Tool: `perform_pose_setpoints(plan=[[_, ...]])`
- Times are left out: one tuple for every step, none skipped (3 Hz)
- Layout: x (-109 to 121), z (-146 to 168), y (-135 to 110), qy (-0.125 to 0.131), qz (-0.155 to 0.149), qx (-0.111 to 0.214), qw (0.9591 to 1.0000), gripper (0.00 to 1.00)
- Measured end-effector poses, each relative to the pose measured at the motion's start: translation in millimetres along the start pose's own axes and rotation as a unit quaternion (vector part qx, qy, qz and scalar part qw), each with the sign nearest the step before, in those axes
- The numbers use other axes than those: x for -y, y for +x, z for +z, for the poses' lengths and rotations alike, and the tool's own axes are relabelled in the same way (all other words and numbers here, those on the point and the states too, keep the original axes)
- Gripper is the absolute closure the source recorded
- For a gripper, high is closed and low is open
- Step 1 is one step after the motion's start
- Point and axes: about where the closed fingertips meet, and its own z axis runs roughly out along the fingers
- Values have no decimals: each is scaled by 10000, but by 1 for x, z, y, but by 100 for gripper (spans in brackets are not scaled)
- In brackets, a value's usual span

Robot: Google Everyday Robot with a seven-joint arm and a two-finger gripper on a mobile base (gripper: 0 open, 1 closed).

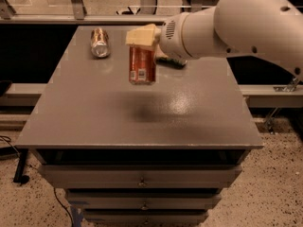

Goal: Place coke can upright

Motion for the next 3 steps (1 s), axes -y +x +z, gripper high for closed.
perform_pose_setpoints(plan=[[4,-2,1,-473,8,549,9974,100],[30,-9,22,-576,-474,789,9941,100],[23,-27,20,-601,-906,983,9892,100]])
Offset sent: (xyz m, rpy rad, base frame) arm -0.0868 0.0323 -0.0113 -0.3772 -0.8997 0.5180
